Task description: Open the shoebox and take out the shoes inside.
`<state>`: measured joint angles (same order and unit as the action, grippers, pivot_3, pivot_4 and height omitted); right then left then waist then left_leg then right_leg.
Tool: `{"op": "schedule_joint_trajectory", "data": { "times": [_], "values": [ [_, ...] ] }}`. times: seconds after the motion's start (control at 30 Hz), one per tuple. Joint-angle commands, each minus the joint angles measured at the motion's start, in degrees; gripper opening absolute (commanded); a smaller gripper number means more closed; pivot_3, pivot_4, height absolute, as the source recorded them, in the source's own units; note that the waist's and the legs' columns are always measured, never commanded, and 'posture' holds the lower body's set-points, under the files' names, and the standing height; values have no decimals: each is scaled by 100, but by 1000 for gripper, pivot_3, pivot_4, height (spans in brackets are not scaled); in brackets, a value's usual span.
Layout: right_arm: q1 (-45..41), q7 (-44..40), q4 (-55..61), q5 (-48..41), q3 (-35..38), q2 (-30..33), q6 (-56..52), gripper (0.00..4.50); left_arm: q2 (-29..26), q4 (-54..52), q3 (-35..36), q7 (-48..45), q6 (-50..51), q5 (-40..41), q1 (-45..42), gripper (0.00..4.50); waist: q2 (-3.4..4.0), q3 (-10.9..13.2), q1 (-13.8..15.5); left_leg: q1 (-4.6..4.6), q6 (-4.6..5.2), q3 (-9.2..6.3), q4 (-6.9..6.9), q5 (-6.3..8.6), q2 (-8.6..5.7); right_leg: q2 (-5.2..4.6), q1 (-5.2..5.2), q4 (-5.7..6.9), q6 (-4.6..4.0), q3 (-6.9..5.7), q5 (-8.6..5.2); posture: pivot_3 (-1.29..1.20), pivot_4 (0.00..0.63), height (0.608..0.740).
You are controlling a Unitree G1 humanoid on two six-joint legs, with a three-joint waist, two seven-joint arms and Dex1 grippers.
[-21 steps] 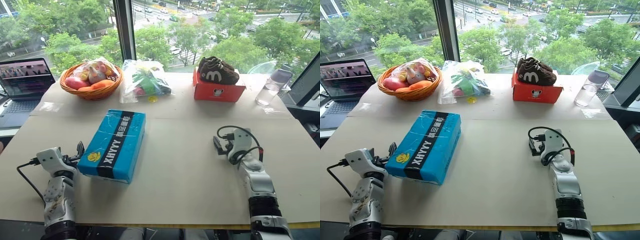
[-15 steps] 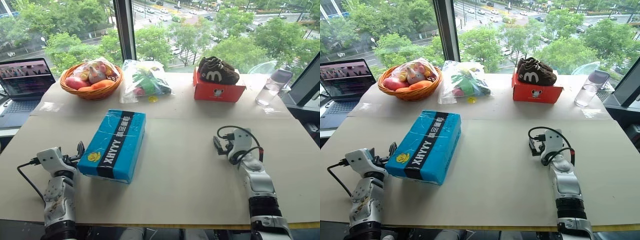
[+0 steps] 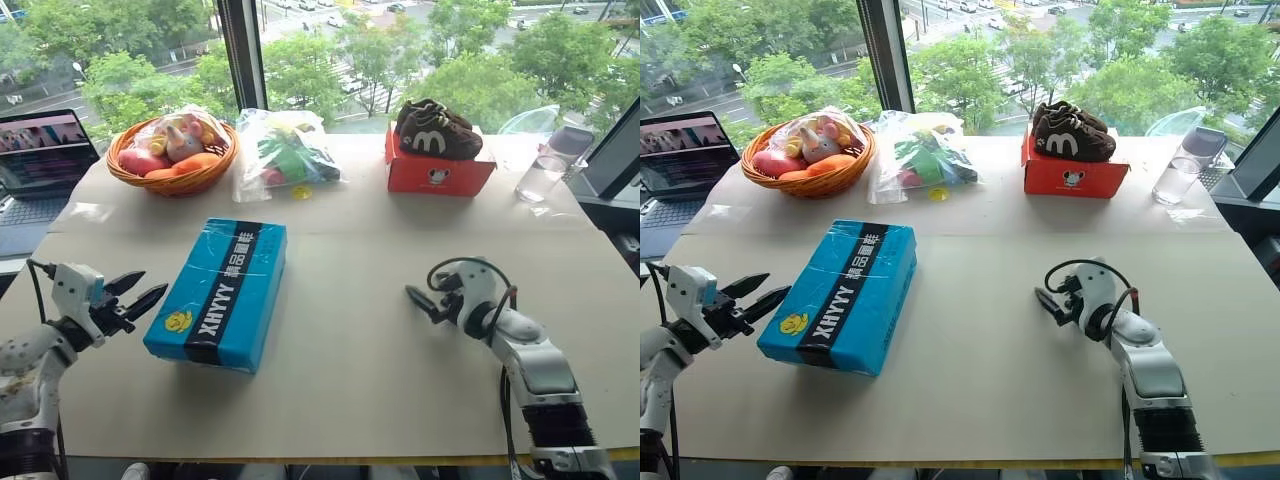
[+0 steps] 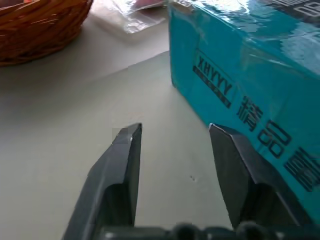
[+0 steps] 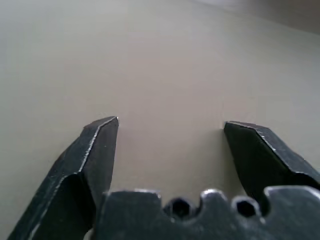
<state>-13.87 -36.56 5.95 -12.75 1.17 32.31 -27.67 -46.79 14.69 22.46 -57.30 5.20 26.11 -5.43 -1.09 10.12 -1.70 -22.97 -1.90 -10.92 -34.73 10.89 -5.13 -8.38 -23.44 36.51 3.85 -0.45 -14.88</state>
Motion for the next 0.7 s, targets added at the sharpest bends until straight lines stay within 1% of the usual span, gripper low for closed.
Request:
{"op": "schedule_joint_trajectory", "data": {
  "times": [0.03, 0.07, 0.1, 0.13, 0.23, 0.27, 0.43, 0.53, 0.6, 0.7],
  "values": [
    [6, -479, 645, -142, -99, 351, -98, 2428, -186, 242, -108, -358, -190, -158, -87, 860, 3, 7, 7, 0, 0, 1, 0, 0, 0, 0, 0, 0, 0, 0, 0, 0, 150, 740],
    [-5, -530, 732, -177, -107, 383, -138, 2033, -179, 275, -126, -389, -184, -161, -131, 438, 2, 11, 16, 1, 1, 1, 0, 0, 2, 0, 0, 1, 1, -2, 0, 0, 150, 740],
    [-16, -561, 837, -200, -139, 389, -200, 1738, -164, 316, -162, -405, -214, -195, -182, 144, -1, 14, 24, 1, 0, 1, 0, 0, 4, 0, 0, 2, 1, -4, -1, 0, 150, 740],
    [-21, -584, 912, -201, -186, 385, -257, 1336, -148, 353, -191, -403, -224, -219, -230, 0, -2, 15, 32, 1, 0, 1, -1, 0, 7, 1, 0, 4, 1, -6, -1, 0, 150, 740],
    [-43, -627, 1064, -103, -442, 367, -335, 265, -135, 426, -262, -425, -272, -278, -309, 0, -2, 16, 53, 1, 0, 1, -9, 0, 8, 2, -1, 13, 2, -6, 0, 0, 150, 740],
    [-60, -630, 1087, -85, -500, 358, -350, 52, -132, 442, -275, -432, -284, -295, -327, 0, -2, 16, 60, 1, 0, 1, -11, 0, 7, 2, -1, 14, 2, -6, 0, 0, 150, 740],
    [-396, -605, 1213, -33, -1093, 61, -572, 52, -126, 472, -471, -418, -282, -493, -499, 0, -2, 16, 55, 3, -1, 2, -14, -1, 7, 2, -2, 19, 2, -3, 0, 0, 150, 740],
    [-894, -519, 930, 261, -1773, -468, -518, 52, -50, -37, -878, -549, -182, -597, -527, 0, -2, 16, 29, 6, -4, 2, -13, -3, 9, 4, -4, 26, 2, -2, 1, 0, 150, 740],
    [-1050, -470, 748, 381, -1952, -652, -501, 52, 51, -281, -1083, -500, -213, -688, -565, 0, -2, 16, 28, 7, -8, 1, -14, -6, 8, 4, -4, 29, 1, -1, 1, 0, 150, 740],
    [-1163, -524, 539, 487, -2129, -750, -390, 52, 308, -790, -1319, -376, 10, -587, -699, 0, -4, 16, 102, 5, -11, -1, -23, -8, 0, 2, 1, 27, -2, 0, 5, 0, 150, 740]
  ]
}}
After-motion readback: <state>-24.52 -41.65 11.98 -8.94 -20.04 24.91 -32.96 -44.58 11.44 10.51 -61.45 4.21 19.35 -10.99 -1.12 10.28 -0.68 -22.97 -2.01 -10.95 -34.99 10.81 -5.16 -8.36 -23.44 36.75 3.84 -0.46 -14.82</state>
